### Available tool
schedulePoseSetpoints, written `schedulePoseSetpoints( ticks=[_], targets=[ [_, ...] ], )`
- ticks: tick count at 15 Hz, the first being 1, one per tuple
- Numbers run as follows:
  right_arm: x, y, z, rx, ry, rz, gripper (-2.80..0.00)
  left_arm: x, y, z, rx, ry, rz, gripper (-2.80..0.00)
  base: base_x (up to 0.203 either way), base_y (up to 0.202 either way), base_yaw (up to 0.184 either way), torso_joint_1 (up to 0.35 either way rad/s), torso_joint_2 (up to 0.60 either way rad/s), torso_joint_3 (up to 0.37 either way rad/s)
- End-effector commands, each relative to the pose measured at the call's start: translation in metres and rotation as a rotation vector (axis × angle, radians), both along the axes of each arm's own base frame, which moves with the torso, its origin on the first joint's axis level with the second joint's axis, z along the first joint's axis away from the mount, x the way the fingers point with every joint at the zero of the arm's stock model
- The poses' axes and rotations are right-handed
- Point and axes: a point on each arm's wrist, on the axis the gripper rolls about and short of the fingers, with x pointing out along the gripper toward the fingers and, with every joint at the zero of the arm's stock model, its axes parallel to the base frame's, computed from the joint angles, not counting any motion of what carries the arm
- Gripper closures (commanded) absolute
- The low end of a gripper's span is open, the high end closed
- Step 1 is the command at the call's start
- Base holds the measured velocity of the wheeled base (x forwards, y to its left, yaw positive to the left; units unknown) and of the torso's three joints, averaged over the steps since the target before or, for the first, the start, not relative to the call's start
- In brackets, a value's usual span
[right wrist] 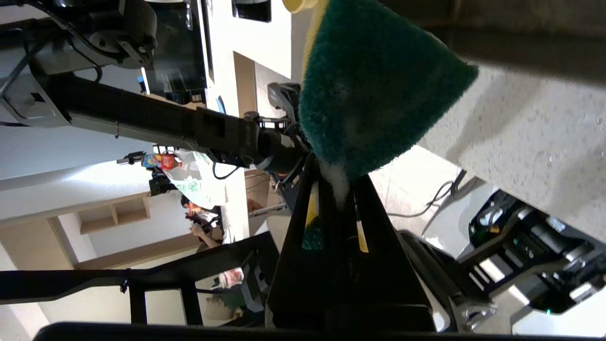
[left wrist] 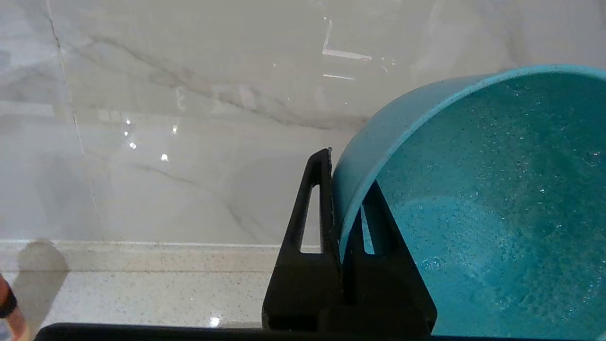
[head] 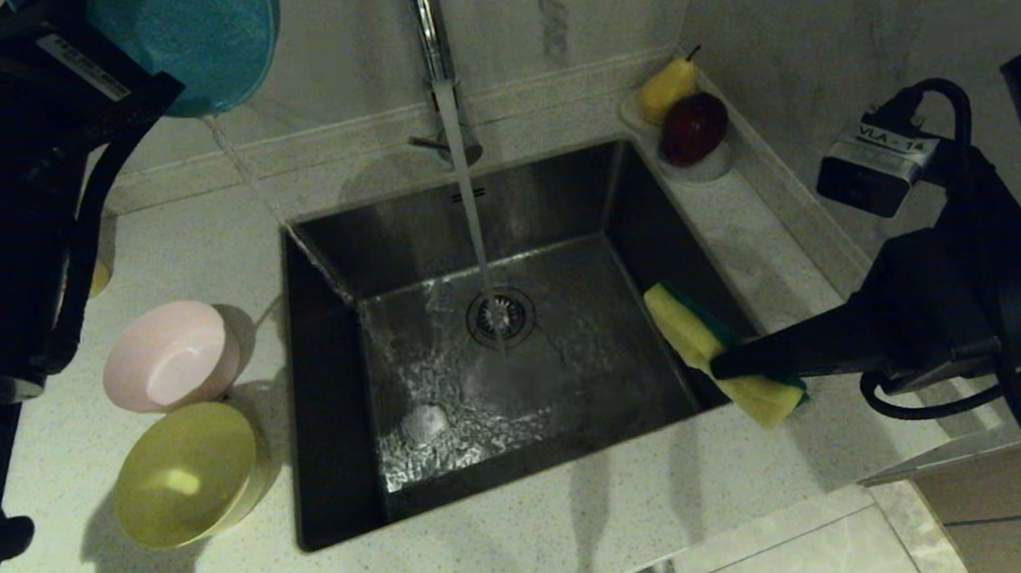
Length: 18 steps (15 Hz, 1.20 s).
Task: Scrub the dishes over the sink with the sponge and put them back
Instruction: Rinse the bowl, then place the bowl on the table
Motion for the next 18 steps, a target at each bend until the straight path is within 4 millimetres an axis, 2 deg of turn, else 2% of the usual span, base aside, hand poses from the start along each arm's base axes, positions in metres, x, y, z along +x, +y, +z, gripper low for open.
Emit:
schedulePoseSetpoints(
  ticks=[1, 4, 6, 11, 15, 16, 18],
  targets=[
    [-0.002, -0.001, 0.001, 0.005, 0.000, 0.003, 0.00, -0.001, 0.001, 0.000, -0.001, -0.003, 0.005, 0.00, 0.000, 0.000, 0.000, 0.000, 0.00, 0.000],
    [-0.006, -0.003, 0.001, 0.005, 0.004, 0.002, 0.00, 0.001, 0.000, -0.005, 0.000, 0.023, 0.013, 0.00, 0.000, 0.000, 0.000, 0.000, 0.00, 0.000],
    [-0.008, -0.004, 0.000, 0.004, 0.003, 0.001, 0.00, 0.007, -0.003, -0.015, 0.019, 0.103, 0.030, 0.00, 0.000, 0.000, 0.000, 0.000, 0.00, 0.000],
    [-0.019, -0.011, 0.000, 0.005, -0.003, -0.005, 0.00, 0.018, -0.008, -0.060, 0.117, 0.406, 0.076, 0.00, 0.000, 0.000, 0.000, 0.000, 0.00, 0.000],
    [-0.029, -0.017, -0.002, -0.002, 0.007, -0.013, 0.00, 0.021, -0.009, -0.099, 0.152, 0.752, 0.055, 0.00, 0.000, 0.000, 0.000, 0.000, 0.00, 0.000],
    [-0.030, -0.018, -0.004, -0.005, 0.012, -0.015, 0.00, 0.020, -0.008, -0.105, 0.128, 0.837, 0.032, 0.00, 0.000, 0.000, 0.000, 0.000, 0.00, 0.000],
    [-0.030, -0.021, -0.008, -0.012, 0.023, -0.028, 0.00, 0.014, -0.003, -0.105, 0.043, 0.955, -0.053, 0.00, 0.000, 0.000, 0.000, 0.000, 0.00, 0.000]
  ],
)
